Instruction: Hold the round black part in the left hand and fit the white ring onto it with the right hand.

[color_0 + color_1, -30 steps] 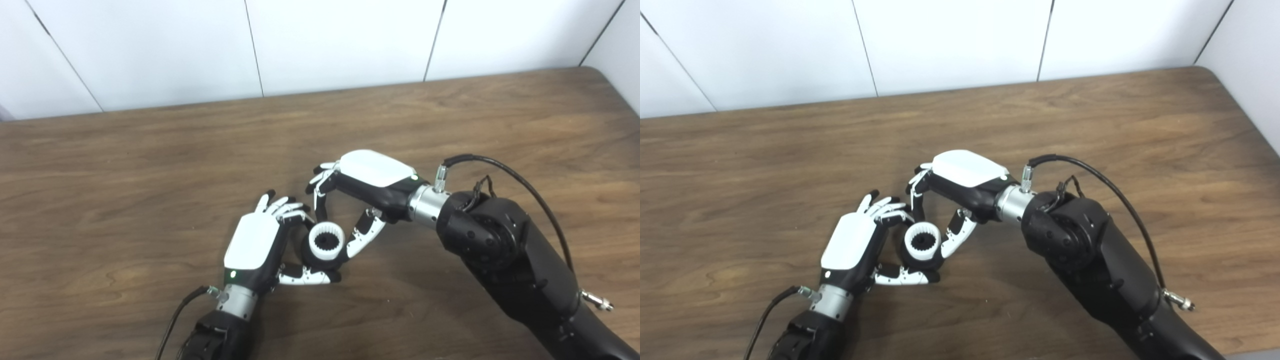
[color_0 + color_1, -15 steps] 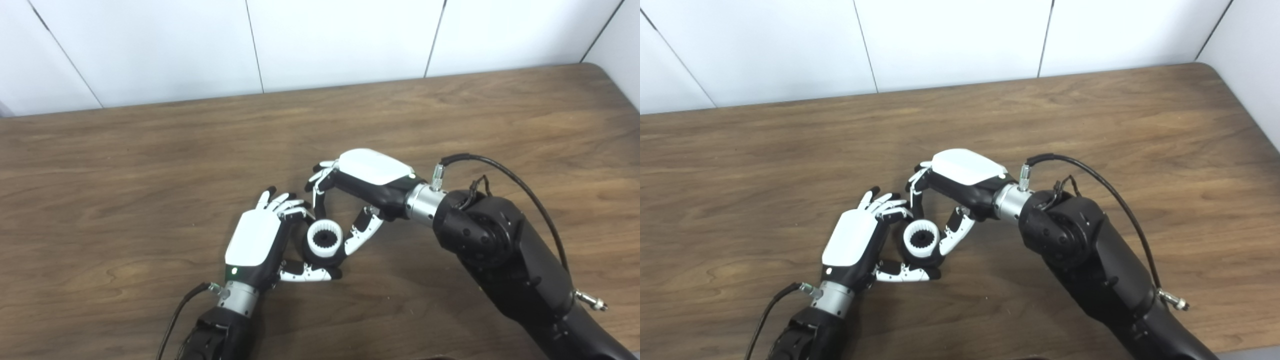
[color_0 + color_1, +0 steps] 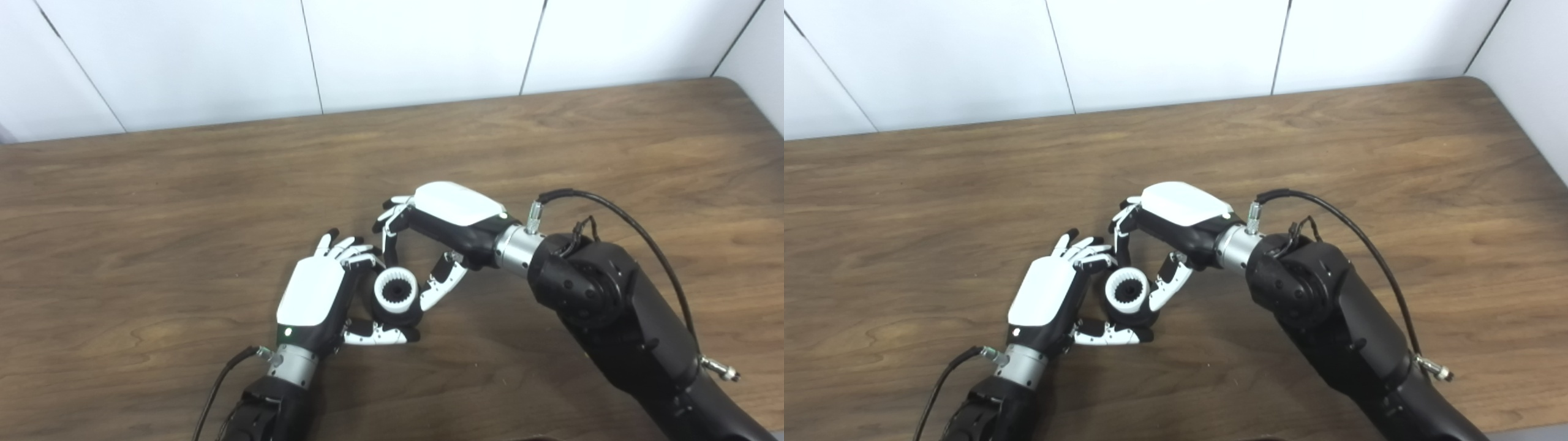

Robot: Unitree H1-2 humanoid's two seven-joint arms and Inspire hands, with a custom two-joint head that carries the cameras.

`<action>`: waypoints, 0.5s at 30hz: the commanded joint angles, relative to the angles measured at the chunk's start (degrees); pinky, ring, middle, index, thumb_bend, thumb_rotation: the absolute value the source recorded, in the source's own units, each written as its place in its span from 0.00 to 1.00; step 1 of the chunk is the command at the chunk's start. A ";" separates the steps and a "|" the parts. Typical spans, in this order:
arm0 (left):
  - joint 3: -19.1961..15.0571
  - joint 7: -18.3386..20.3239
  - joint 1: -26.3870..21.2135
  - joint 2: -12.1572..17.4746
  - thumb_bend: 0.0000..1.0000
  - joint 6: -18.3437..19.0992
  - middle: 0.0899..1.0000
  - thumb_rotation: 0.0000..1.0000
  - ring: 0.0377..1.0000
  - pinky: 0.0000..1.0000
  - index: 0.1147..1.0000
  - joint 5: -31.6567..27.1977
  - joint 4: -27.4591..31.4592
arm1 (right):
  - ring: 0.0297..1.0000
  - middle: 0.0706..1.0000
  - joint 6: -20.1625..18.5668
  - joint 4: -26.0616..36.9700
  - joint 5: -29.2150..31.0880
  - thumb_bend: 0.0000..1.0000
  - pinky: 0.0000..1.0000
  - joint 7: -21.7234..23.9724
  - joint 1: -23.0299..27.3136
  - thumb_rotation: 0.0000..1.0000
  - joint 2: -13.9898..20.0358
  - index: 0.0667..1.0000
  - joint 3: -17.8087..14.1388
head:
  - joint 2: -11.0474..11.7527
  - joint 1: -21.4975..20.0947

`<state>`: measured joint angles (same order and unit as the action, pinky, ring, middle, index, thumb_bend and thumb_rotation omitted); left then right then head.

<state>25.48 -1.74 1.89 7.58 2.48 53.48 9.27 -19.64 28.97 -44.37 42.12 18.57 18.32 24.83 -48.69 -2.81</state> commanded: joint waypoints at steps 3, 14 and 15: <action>0.48 1.10 0.19 0.11 0.52 0.39 0.76 0.05 0.88 1.00 0.42 0.99 0.36 | 0.93 0.80 1.13 0.61 -0.30 0.53 0.89 -1.33 1.11 0.14 -0.42 0.44 -0.67 | -0.14 -0.05; 0.39 1.10 0.20 0.41 0.52 0.20 0.76 0.05 0.88 1.00 0.42 1.09 0.54 | 0.93 0.79 1.11 0.08 -0.50 0.53 0.88 -1.24 1.04 0.14 0.19 0.44 -0.86 | -0.35 -0.10; 0.42 0.99 0.16 0.40 0.52 0.11 0.76 0.05 0.88 1.00 0.42 1.10 0.44 | 0.93 0.79 1.20 0.04 -0.39 0.53 0.88 -1.40 0.92 0.14 0.24 0.44 -0.96 | -0.35 -0.10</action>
<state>25.56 -1.70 1.90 7.58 2.39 53.48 9.39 -19.65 28.18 -44.40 42.03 18.52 18.38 24.74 -48.96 -2.90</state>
